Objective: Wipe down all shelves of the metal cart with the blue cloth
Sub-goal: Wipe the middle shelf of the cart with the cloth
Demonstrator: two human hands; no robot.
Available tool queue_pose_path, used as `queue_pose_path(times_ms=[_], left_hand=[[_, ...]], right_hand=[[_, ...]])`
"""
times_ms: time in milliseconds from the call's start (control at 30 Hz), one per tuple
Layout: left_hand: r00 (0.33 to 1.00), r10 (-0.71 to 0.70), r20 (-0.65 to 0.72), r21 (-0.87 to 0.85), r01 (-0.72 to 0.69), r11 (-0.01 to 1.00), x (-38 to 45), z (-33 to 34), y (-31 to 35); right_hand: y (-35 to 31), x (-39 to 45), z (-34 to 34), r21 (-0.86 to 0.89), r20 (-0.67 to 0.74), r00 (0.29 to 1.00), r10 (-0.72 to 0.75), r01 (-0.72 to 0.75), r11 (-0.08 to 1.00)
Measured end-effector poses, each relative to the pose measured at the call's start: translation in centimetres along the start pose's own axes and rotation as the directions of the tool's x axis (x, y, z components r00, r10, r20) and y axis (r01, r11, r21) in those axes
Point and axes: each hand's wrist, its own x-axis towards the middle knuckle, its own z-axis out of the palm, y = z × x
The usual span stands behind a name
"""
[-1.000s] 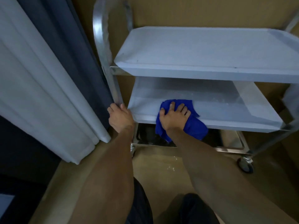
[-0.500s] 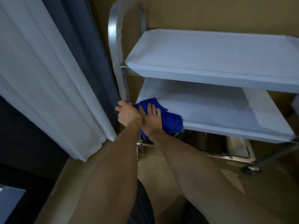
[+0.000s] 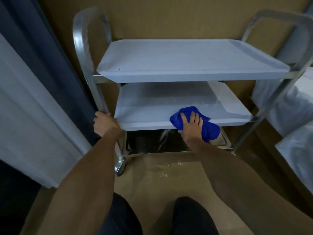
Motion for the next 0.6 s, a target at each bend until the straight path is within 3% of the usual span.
queue_pose_path(times_ms=[67, 133, 233, 300, 433, 600], left_hand=[[0.999, 0.034, 0.036, 0.023, -0.034, 0.999, 0.4, -0.5, -0.4], [0.993, 0.084, 0.080, 0.044, -0.088, 0.995, 0.8, -1.1, -0.8], [0.987, 0.100, 0.125, 0.035, -0.105, 0.994, 1.0, -2.0, -1.0], [0.985, 0.095, 0.145, 0.047, -0.103, 0.994, 1.0, -2.3, -1.0], [0.990, 0.055, 0.130, 0.017, -0.057, 0.998, 0.8, -2.0, -1.0], [0.999, 0.017, 0.044, 0.011, -0.018, 1.000, -0.4, -0.6, -0.6]], right_hand=[[-2.6, -0.6, 0.3, 0.026, -0.025, 0.999, -0.043, 0.044, 0.999], [-6.5, -1.0, 0.4, 0.044, -0.034, 0.979, -0.203, 0.204, 0.978], [-14.0, -0.5, -0.7, 0.050, 0.006, 0.898, -0.441, 0.440, 0.897], [-18.9, -0.3, -1.5, 0.061, 0.088, 0.853, -0.515, 0.511, 0.857], [-24.4, -0.8, -1.5, 0.002, 0.104, 0.885, -0.455, 0.457, 0.889], [-23.9, -2.1, -0.2, 0.016, 0.000, 0.924, -0.382, 0.382, 0.924]])
